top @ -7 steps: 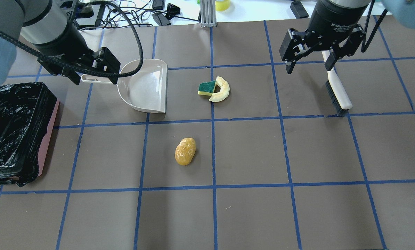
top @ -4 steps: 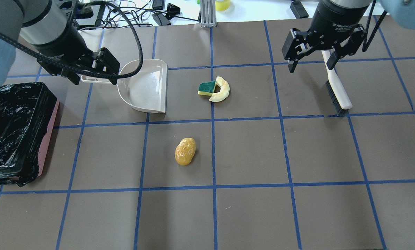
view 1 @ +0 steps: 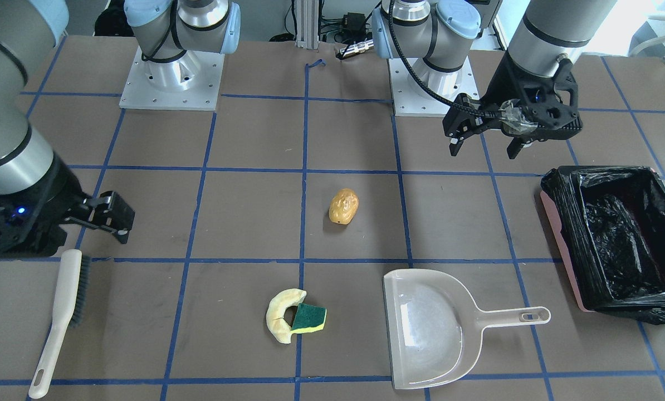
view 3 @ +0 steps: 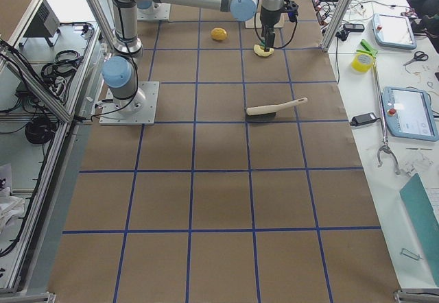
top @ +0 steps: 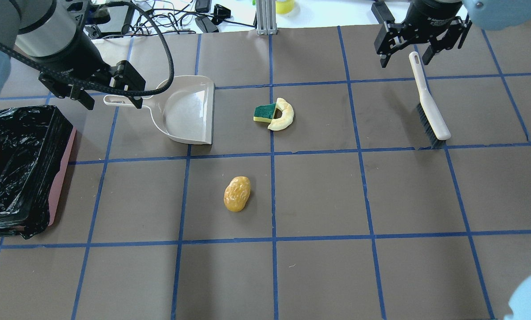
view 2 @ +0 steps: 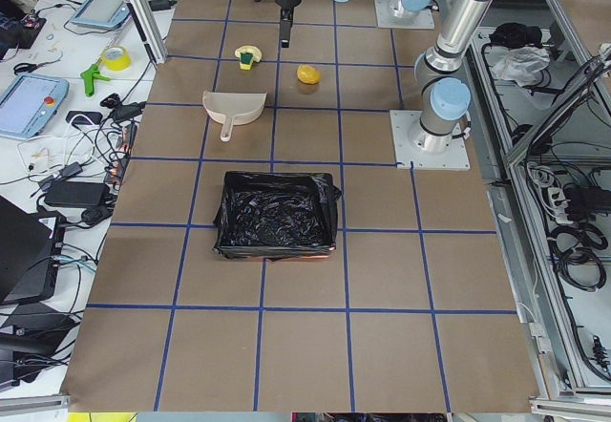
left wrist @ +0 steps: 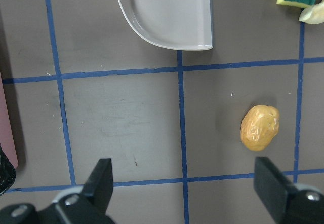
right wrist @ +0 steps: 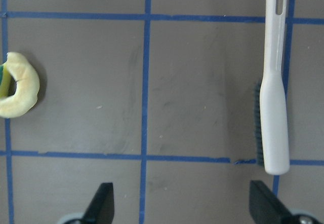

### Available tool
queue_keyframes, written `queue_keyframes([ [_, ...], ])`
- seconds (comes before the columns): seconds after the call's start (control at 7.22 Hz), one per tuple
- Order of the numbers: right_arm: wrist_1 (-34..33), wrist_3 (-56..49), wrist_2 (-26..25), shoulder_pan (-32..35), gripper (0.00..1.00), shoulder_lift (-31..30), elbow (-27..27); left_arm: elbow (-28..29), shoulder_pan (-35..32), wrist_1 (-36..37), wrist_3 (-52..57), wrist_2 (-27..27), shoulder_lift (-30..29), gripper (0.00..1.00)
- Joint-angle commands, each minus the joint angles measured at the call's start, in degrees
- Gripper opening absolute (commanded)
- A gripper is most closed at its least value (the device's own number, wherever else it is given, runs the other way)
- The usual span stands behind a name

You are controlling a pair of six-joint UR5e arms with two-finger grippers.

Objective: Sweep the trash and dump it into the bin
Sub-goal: 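Lower the left gripper to the dustpan while the right descends to the brush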

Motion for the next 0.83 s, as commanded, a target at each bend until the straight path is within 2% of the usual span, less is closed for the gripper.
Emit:
queue_keyframes([
  [0.0,-8.6,-7.1,0.1,-6.3,0.93,6.8,-0.6,-0.4,2.4,5.7,-5.6,0.0,-1.5,1.0],
  [0.14,-11.7,-10.5,0.1,-7.8,0.93,8.7,-1.0,-1.0,3.9,7.4,-18.0,0.0,-2.3,1.0],
  [0.28,-15.0,-11.4,0.2,-8.8,0.92,12.0,-1.2,-1.3,4.6,9.2,-25.1,0.0,-3.1,1.0],
  [0.42,-18.7,-11.7,0.3,-8.9,0.9,13.7,-1.2,-2.1,6.1,15.5,-32.8,0.7,-4.4,1.0],
  [0.55,-22.1,-11.7,0.9,-8.9,0.89,16.8,-1.3,-3.6,6.4,17.0,-40.8,1.3,-5.1,1.0],
  [0.69,-24.9,-11.8,0.9,-8.9,0.89,18.6,-1.2,-5.6,6.4,17.9,-44.7,6.0,-6.5,1.0],
])
